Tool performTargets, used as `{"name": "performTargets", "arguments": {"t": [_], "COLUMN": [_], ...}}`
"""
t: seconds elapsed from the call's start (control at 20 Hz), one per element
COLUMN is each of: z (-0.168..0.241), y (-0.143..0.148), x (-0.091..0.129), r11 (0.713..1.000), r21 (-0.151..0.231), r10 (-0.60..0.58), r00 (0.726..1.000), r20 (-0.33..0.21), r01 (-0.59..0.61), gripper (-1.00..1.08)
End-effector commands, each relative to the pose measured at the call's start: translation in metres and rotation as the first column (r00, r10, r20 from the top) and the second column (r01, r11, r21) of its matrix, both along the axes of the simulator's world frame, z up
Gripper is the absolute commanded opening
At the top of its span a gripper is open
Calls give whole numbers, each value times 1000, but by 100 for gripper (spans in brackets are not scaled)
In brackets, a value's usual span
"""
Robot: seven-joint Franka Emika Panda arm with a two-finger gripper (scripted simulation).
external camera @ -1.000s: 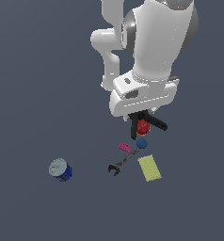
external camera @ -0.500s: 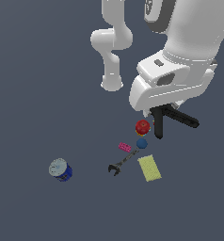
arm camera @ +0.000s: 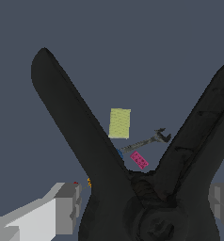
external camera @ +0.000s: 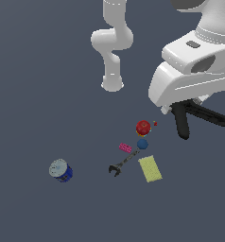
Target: Pick up a designated object from a clutter of objects.
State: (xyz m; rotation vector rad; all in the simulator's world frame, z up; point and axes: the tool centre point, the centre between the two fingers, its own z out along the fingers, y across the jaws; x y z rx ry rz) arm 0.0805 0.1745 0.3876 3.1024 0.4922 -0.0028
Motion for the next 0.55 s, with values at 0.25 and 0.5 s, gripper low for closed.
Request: {"name": "performTargets", "arguments": {"t": [0.25, 0.5], "z": [14, 16], "y": [10, 12], "x": [8, 10], "r11": [1000, 1000], "r21": [1, 1], "r10": [0, 0], "r00": [1000, 1000], "r20": [2, 2], "r01": [0, 0], "gripper": [-100, -100]}}
